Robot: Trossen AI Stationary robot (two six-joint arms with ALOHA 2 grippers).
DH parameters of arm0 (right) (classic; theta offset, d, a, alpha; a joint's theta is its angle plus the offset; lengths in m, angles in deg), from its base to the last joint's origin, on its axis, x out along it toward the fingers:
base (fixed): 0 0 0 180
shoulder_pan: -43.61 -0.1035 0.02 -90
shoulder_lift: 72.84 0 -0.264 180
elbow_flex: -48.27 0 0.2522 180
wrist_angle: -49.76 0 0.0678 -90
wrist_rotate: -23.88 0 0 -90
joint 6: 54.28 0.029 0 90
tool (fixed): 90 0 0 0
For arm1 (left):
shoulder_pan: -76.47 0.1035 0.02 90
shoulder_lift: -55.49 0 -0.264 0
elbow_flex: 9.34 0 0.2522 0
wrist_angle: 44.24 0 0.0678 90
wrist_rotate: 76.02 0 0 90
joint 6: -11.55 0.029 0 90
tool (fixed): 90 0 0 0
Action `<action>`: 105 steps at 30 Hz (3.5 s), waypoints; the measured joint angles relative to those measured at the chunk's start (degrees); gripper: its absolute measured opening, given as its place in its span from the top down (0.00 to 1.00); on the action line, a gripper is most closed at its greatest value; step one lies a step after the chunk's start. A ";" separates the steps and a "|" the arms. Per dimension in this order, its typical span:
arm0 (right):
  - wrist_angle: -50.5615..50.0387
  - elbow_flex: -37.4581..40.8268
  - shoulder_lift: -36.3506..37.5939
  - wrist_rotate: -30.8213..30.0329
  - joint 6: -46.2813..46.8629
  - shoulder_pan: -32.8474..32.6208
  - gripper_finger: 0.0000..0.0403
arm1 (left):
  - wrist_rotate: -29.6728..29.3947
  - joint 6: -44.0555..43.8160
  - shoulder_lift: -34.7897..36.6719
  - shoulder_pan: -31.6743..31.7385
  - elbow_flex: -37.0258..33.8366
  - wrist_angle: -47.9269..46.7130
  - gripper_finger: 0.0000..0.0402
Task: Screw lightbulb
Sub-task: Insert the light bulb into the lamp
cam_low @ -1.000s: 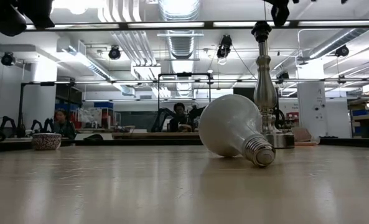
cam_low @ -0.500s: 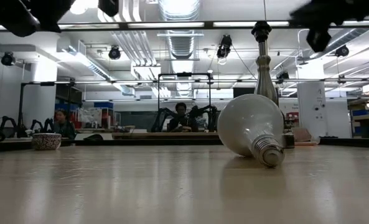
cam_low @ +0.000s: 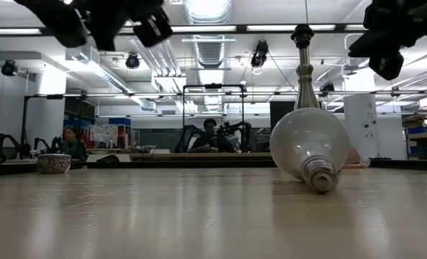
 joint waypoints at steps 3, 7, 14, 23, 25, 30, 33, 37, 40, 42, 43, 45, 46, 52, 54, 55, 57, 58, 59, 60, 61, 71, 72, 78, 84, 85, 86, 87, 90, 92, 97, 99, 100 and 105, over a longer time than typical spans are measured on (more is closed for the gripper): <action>0.25 0.00 -1.02 0.09 0.84 0.00 0.86 | 2.96 -5.59 -5.60 0.24 2.03 0.47 0.61; 0.18 0.00 -2.24 0.07 0.96 0.00 0.84 | 7.20 -11.55 -12.84 0.26 6.03 0.92 0.63; 0.18 0.00 -4.24 0.04 21.48 0.00 0.82 | 10.06 -13.84 -24.24 0.06 17.25 0.98 0.66; -0.30 0.00 -6.86 0.28 27.11 0.00 0.88 | 10.62 -10.21 -34.47 -1.28 33.98 0.94 0.69; -0.32 0.00 -7.17 0.69 27.13 0.00 0.89 | 12.44 -9.28 -35.61 -1.54 36.69 0.92 0.70; -0.26 0.00 -7.13 2.48 26.49 0.00 0.89 | 13.48 -8.03 -36.07 -1.62 38.91 0.94 0.69; -0.25 0.00 -7.08 3.27 26.25 0.00 0.88 | 11.14 -8.99 -36.07 -1.59 38.61 0.86 0.67; -0.26 0.00 -7.11 3.35 25.61 0.00 0.86 | 10.86 -10.83 -36.05 -1.57 38.19 0.93 0.66; -0.25 0.00 -7.12 3.35 25.56 0.00 0.86 | 10.58 -10.35 -35.20 -1.57 38.43 4.67 0.65; -0.26 0.00 -7.12 3.35 25.72 0.00 0.86 | 10.59 -10.70 -33.80 -1.57 39.09 9.28 0.64; -0.25 0.00 -7.12 3.35 25.93 0.00 0.86 | 10.62 -10.94 -32.92 -1.50 39.57 11.18 0.64; -0.27 0.00 -7.12 3.35 26.30 0.00 0.87 | 10.85 -11.44 -30.93 -1.15 40.29 12.19 0.64; -0.25 0.00 -7.12 3.37 26.31 0.00 0.88 | 10.90 -11.41 -29.99 -1.07 40.43 11.85 0.63; -0.24 0.00 -7.13 3.15 25.42 0.00 0.90 | 10.90 -10.76 -26.55 -1.00 40.86 10.93 0.61; -0.26 0.00 -7.13 3.14 25.17 0.00 0.90 | 10.58 -10.19 -25.45 -1.02 40.86 10.41 0.61; -0.26 0.00 -7.14 3.13 24.92 0.00 0.90 | 10.23 -9.78 -25.21 -1.03 40.86 10.44 0.61; -0.26 0.00 -7.13 3.11 24.59 0.00 0.90 | 9.83 -9.67 -24.92 -1.02 40.86 10.33 0.60; -0.26 0.00 -7.14 3.09 24.16 0.00 0.90 | 9.78 -9.64 -24.92 -1.01 40.86 10.31 0.60; -0.26 0.00 -7.13 2.84 24.10 0.00 0.90 | 9.78 -9.65 -24.92 -1.03 40.85 10.17 0.59; -0.26 0.00 -7.14 2.53 23.99 0.00 0.90 | 9.69 -9.84 -24.92 -1.00 40.84 10.08 0.59; -0.25 0.00 -7.15 2.21 23.89 0.00 0.89 | 9.18 -10.17 -24.90 -0.98 40.84 9.78 0.58; -0.27 0.00 -7.19 -0.54 21.17 0.02 0.90 | -2.27 -13.65 -24.83 -0.87 40.77 1.79 0.59; -0.26 0.00 -7.19 -0.54 21.08 0.00 0.91 | -3.67 -11.09 -24.83 -0.87 40.77 0.90 0.59; -0.28 0.00 -7.19 -0.54 21.07 0.00 0.90 | -13.00 4.34 -25.23 -0.87 40.75 -3.84 0.63; -0.28 0.00 -7.19 -0.54 21.08 0.00 0.87 | -22.65 7.60 -25.51 -0.70 40.75 -7.11 0.67; -0.29 0.00 -7.19 -0.54 21.08 0.02 0.87 | -22.62 7.66 -25.51 -0.53 40.75 -8.33 0.68; -0.30 0.00 -7.19 -0.53 21.02 0.01 0.87 | -22.51 7.64 -25.51 -0.46 40.75 -9.97 0.69; -0.30 0.00 -7.19 -0.53 20.69 0.01 0.86 | -21.97 7.43 -25.51 -0.38 40.75 -11.90 0.70; -0.34 0.00 -7.19 -0.52 20.00 0.02 0.86 | -18.78 6.73 -25.51 -0.39 40.75 -18.63 0.72; -0.33 0.00 -7.14 -0.44 19.30 0.00 0.86 | -16.92 8.11 -25.51 -0.41 40.75 -22.83 0.72; -0.47 -0.48 -6.57 1.45 18.94 0.00 0.90 | -16.07 14.75 -24.51 -0.45 40.75 -35.43 0.72; -0.39 -1.23 -6.00 2.61 19.62 0.00 0.91 | -16.30 17.39 -23.14 -0.44 40.75 -40.96 0.73; -0.57 -1.62 -5.72 3.34 20.34 0.00 0.92 | -16.78 18.98 -22.32 -0.44 40.75 -44.38 0.73; -9.30 -5.22 -3.86 5.03 21.17 0.00 0.92 | -24.99 29.81 -18.21 -1.53 40.75 -69.18 0.73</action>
